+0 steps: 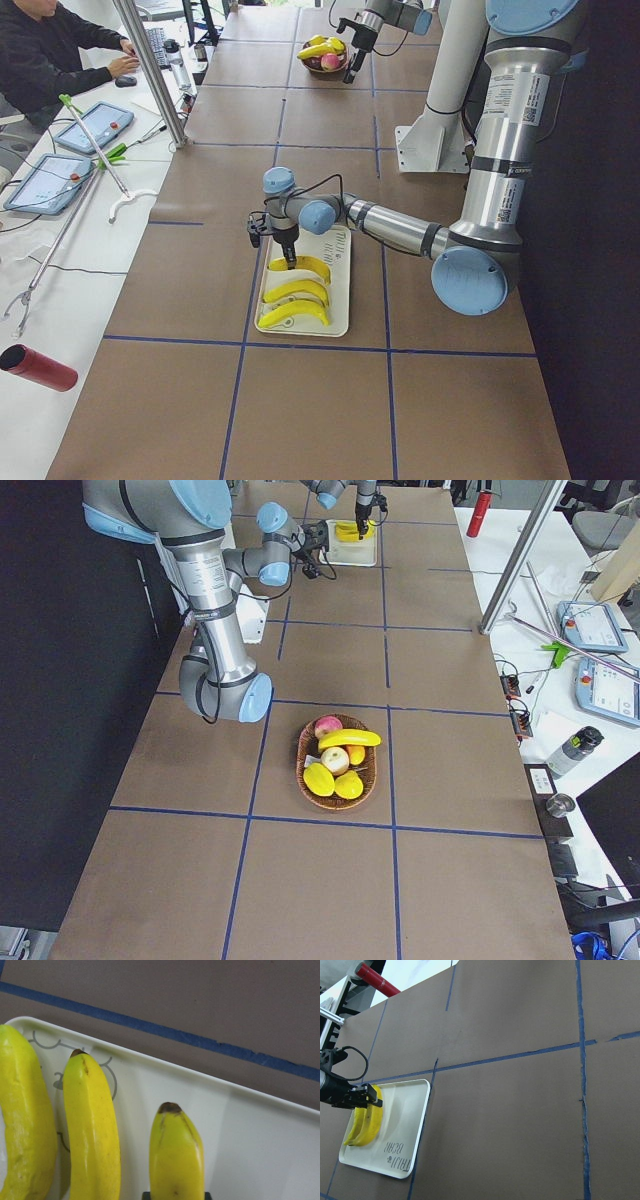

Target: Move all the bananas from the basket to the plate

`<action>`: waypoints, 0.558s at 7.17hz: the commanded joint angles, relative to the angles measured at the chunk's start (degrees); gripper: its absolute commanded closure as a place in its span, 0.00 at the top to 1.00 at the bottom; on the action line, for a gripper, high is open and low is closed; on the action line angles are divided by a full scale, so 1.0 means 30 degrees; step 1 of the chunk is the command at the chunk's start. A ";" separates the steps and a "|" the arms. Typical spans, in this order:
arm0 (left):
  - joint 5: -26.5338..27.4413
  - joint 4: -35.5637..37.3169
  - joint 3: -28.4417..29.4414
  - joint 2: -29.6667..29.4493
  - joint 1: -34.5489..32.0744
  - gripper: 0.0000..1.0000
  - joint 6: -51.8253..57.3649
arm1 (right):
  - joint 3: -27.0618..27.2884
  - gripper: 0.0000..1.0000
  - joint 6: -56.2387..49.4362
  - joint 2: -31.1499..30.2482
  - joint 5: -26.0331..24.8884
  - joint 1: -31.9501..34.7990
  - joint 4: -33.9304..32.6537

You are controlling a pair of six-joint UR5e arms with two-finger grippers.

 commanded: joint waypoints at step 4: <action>0.0107 -0.1780 -0.2652 -0.0012 -0.0028 1.00 0.0007 | 0.1383 1.00 -0.0274 -0.2052 0.2816 0.2207 -0.3204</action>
